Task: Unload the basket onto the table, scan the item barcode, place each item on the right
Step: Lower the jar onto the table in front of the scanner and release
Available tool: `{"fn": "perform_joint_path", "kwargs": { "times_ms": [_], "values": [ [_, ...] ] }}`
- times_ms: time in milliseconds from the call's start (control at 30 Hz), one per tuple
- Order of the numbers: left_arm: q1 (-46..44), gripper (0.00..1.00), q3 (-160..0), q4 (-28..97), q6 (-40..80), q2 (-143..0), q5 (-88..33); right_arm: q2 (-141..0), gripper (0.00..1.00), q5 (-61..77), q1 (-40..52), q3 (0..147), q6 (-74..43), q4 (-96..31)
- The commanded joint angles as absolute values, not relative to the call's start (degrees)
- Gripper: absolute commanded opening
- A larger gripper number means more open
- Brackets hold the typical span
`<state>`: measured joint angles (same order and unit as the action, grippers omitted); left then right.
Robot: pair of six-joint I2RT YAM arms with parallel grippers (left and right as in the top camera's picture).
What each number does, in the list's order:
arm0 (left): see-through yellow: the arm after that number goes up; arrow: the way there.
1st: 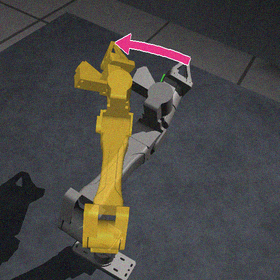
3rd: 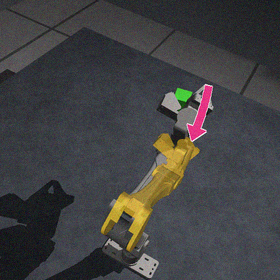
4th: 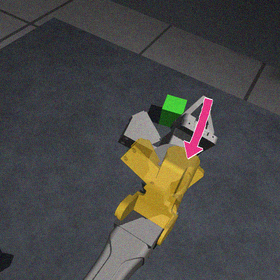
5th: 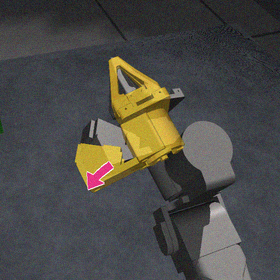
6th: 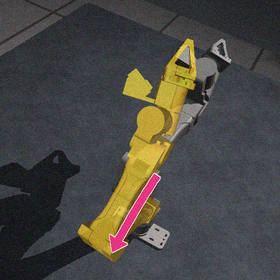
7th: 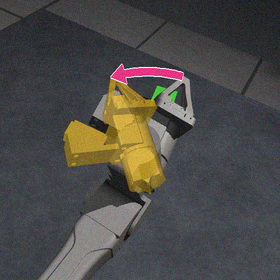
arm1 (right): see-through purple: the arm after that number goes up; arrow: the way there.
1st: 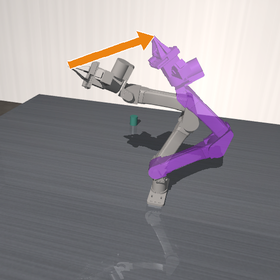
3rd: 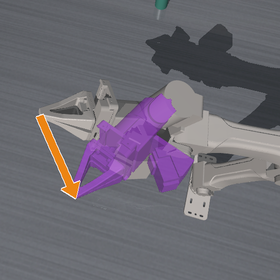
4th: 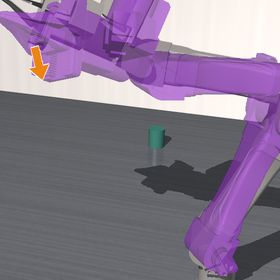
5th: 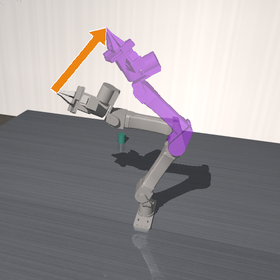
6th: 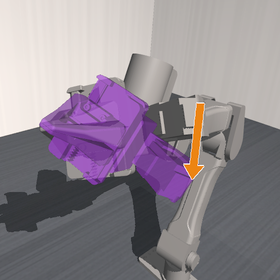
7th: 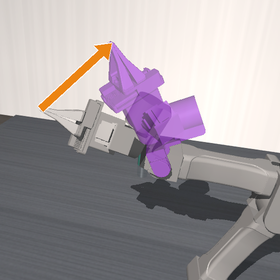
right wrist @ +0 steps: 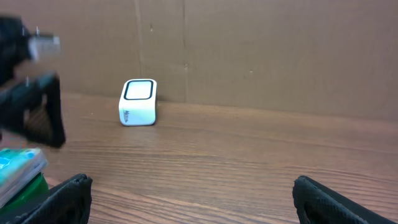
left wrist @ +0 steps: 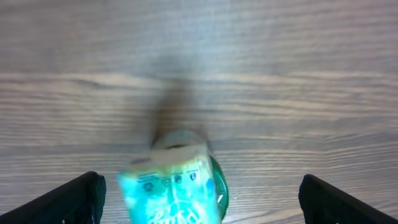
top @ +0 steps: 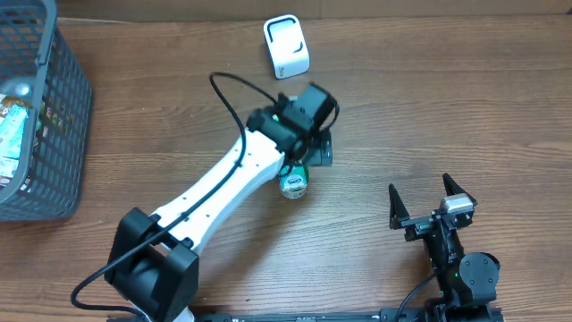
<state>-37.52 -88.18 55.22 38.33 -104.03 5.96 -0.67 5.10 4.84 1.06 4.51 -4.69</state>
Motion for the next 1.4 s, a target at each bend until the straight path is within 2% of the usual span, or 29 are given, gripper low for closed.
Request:
{"fn": "perform_joint_path", "kwargs": {
  "times_ms": [0, 67, 167, 267, 367, 567, 967, 1233, 1367],
  "values": [
    [-35.86, 1.00, -90.59, 58.19, 35.73, -103.00, 4.12, -0.25, 1.00, 4.80, 4.47, 0.47, 4.75, -4.43],
    [-34.83, 1.00, -90.59, 60.34, 35.68, -103.00, 2.52, -0.25, 1.00, 4.80, 4.47, 0.47, 4.75, -4.43],
    [-32.71, 0.90, -90.48, 63.59, 33.45, -103.00, -1.56, -0.25, 1.00, 4.80, 4.47, 0.47, 4.75, -4.43],
    [-31.11, 0.65, -90.45, 64.53, 29.41, -103.02, -7.40, -0.25, 1.00, 4.80, 4.47, 0.47, 4.75, -4.43],
    [-30.65, 0.53, -90.02, 64.77, 27.22, -103.02, -11.66, -0.25, 1.00, 4.80, 4.47, 0.47, 4.75, -4.43],
    [-30.76, 0.54, -86.76, 62.70, 27.24, -103.09, -11.64, -0.25, 1.00, 4.80, 4.47, 0.47, 4.75, -4.43],
    [-30.76, 0.45, -77.95, 54.43, 30.48, -103.11, -11.49, -0.25, 1.00, 4.80, 4.47, 0.47, 4.75, -4.43],
    [-30.65, 0.17, -78.13, 53.76, 30.39, -103.09, -11.70, -0.25, 1.00, 4.80, 4.47, 0.47, 4.75, -4.43],
    [-30.26, 0.06, -81.52, 56.16, 30.20, -102.94, -11.70, -0.25, 1.00, 4.80, 4.47, 0.47, 4.75, -4.43]
  ]
}}
